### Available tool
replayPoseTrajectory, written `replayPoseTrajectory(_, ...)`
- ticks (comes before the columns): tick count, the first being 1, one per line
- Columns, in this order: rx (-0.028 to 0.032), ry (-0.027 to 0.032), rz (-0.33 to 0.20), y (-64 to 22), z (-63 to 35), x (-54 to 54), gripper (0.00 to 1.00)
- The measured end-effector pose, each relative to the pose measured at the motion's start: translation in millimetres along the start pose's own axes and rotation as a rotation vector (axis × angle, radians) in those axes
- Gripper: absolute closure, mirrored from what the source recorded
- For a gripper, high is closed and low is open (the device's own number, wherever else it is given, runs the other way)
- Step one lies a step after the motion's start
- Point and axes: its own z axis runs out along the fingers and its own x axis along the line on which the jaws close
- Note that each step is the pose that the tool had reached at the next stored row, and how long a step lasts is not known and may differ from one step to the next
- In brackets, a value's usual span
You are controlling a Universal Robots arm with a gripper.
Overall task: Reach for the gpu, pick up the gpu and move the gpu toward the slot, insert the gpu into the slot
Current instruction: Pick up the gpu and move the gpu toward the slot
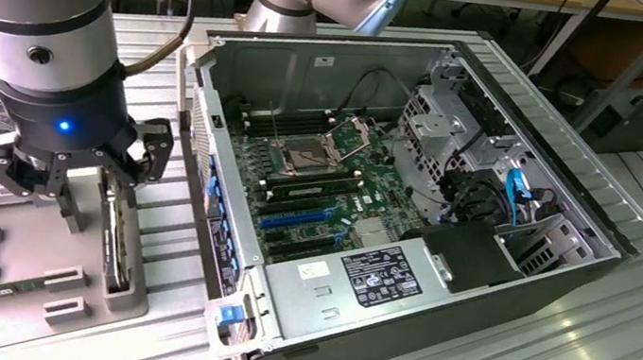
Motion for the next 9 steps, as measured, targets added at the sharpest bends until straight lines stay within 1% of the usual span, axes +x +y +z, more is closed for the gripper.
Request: replayPoseTrajectory(9,0.0,0.0,0.0,-0.7,16.5,0.2,0.4)
